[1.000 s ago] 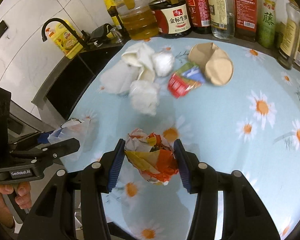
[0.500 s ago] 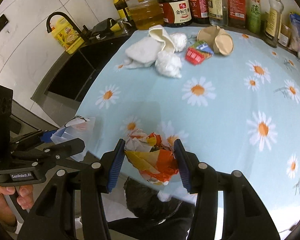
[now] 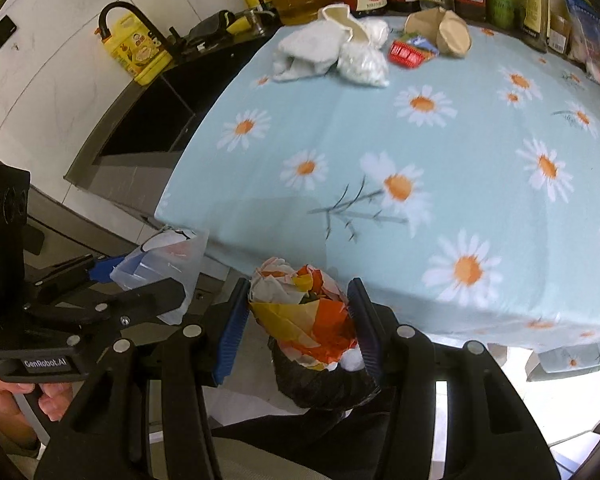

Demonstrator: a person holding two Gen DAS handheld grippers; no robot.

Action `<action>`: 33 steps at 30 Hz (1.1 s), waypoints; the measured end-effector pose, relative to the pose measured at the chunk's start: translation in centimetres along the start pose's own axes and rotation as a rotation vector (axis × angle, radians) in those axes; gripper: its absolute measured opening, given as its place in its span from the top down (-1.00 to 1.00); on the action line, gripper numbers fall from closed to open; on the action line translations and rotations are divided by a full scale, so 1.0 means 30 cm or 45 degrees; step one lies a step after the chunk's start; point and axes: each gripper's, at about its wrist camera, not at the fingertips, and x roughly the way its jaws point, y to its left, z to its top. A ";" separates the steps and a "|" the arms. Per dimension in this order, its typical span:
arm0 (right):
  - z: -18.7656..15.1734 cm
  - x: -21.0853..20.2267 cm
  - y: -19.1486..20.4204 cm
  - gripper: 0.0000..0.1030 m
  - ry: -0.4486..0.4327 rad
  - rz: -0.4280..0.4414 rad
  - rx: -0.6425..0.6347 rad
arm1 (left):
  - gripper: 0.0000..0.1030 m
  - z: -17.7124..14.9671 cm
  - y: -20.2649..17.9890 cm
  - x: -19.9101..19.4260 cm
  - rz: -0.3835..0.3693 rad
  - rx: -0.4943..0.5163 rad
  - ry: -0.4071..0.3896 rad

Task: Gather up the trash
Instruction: 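Carry the plastic cup and snack wrapper down over the trash bin, then open both tools to drop the plastic cup and wrapper into the bin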

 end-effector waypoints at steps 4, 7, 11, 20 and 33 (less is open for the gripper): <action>-0.046 0.041 0.007 0.02 0.048 0.011 0.018 | -0.29 -0.047 0.019 0.022 0.001 -0.011 0.044; -0.078 0.074 0.002 0.01 0.082 0.021 0.045 | -0.29 -0.084 0.042 0.055 0.003 -0.036 0.093; -0.122 0.130 -0.024 0.01 0.136 0.023 0.086 | -0.29 -0.136 0.060 0.114 0.014 -0.050 0.164; -0.225 0.232 -0.088 0.01 0.239 0.029 0.190 | -0.29 -0.222 0.102 0.263 0.032 -0.080 0.318; -0.273 0.268 -0.130 -0.01 0.268 0.062 0.268 | -0.30 -0.251 0.076 0.331 0.020 -0.068 0.392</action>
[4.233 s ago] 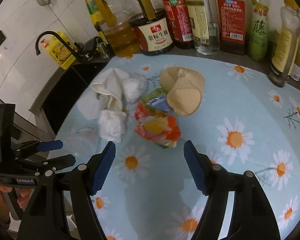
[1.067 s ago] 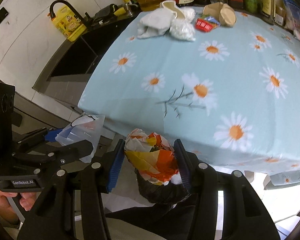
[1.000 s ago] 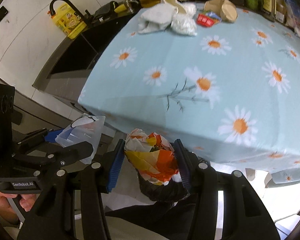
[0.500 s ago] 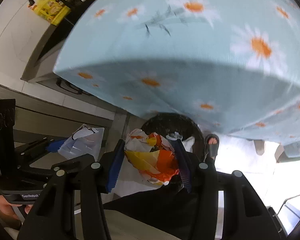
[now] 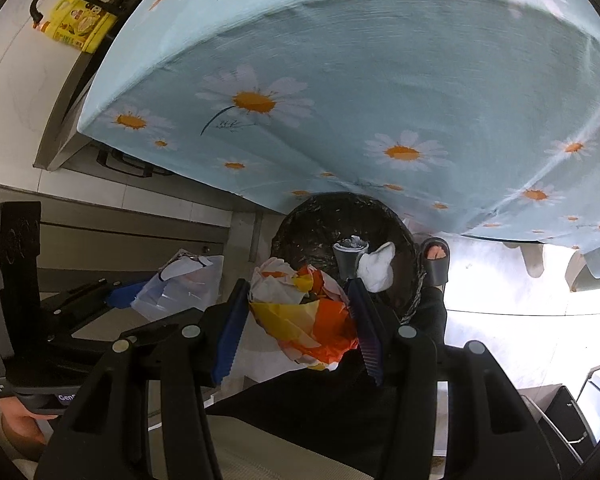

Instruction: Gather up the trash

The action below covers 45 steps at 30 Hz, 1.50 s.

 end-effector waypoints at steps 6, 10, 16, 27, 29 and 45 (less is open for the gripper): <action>0.004 -0.008 -0.027 -0.28 0.005 0.038 0.072 | -0.48 0.006 0.002 0.025 -0.006 -0.041 0.042; 0.006 -0.020 -0.034 -0.33 -0.005 0.042 0.086 | -0.51 0.006 0.008 0.028 0.013 -0.062 0.046; 0.011 -0.039 -0.045 -0.33 -0.011 0.042 0.092 | -0.51 0.008 0.010 0.022 0.024 -0.067 0.045; 0.030 -0.104 -0.018 -0.33 -0.048 0.087 0.075 | -0.51 0.025 -0.001 -0.036 0.010 -0.073 0.003; 0.039 -0.129 -0.003 -0.33 -0.069 0.082 0.057 | -0.51 0.030 -0.004 -0.066 0.003 -0.076 -0.035; 0.142 -0.367 0.046 -0.33 -0.263 0.069 -0.055 | -0.51 0.119 -0.112 -0.305 -0.019 0.019 -0.251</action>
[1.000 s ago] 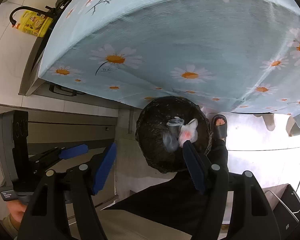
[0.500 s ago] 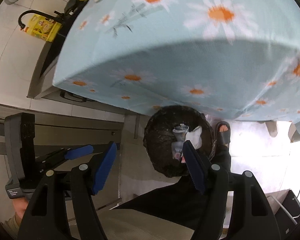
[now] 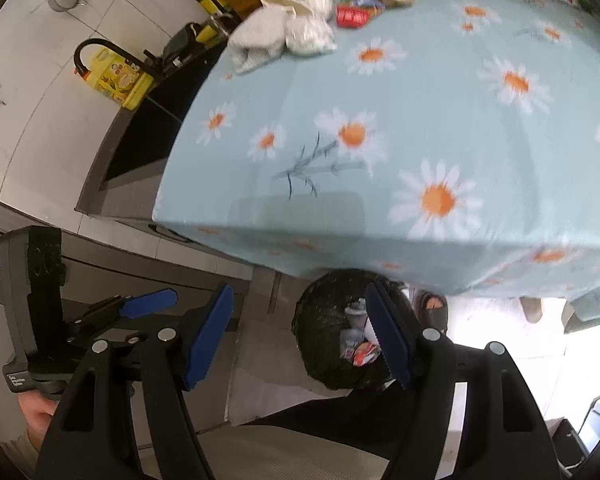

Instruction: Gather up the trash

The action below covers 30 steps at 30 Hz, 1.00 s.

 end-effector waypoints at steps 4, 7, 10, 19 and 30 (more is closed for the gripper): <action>0.043 -0.051 -0.010 -0.33 -0.028 -0.005 -0.041 | -0.51 0.055 -0.040 -0.041 -0.029 0.014 -0.028; 0.080 -0.082 -0.029 -0.33 -0.055 -0.017 -0.065 | -0.51 0.086 -0.071 -0.062 -0.015 0.040 -0.054; 0.118 -0.098 -0.050 -0.33 -0.073 -0.023 -0.073 | -0.51 0.134 -0.104 -0.084 -0.013 0.058 -0.083; 0.264 -0.143 -0.116 -0.34 -0.127 -0.019 -0.119 | -0.51 0.261 -0.151 -0.128 0.040 0.060 -0.162; 0.477 -0.165 -0.212 -0.54 -0.189 -0.001 -0.166 | -0.51 0.428 -0.166 -0.130 0.130 -0.004 -0.206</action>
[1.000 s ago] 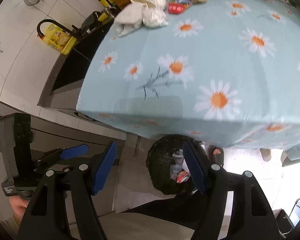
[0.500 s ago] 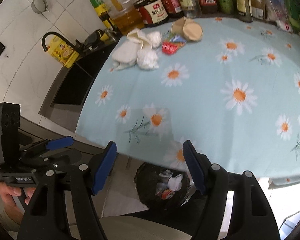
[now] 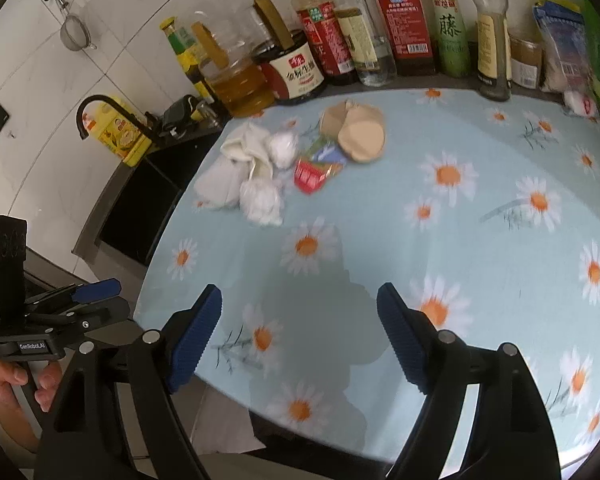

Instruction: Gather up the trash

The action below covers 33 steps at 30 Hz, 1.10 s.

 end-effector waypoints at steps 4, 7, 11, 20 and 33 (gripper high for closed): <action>0.081 0.030 -0.043 -0.54 -0.002 0.021 -0.022 | -0.51 0.065 -0.005 0.017 0.044 -0.014 -0.012; 0.135 0.049 -0.079 -0.54 -0.002 0.033 -0.024 | -0.51 0.114 -0.013 0.038 0.069 -0.025 -0.012; 0.199 0.085 -0.129 -0.55 0.012 0.041 -0.022 | -0.52 0.179 -0.029 0.080 0.106 -0.015 -0.016; 0.342 0.202 -0.206 -0.55 0.061 0.080 -0.059 | -0.52 0.289 -0.021 0.198 0.183 -0.057 0.022; 0.465 0.361 -0.245 -0.61 0.152 0.107 -0.118 | -0.66 0.399 0.019 0.297 0.305 -0.061 0.066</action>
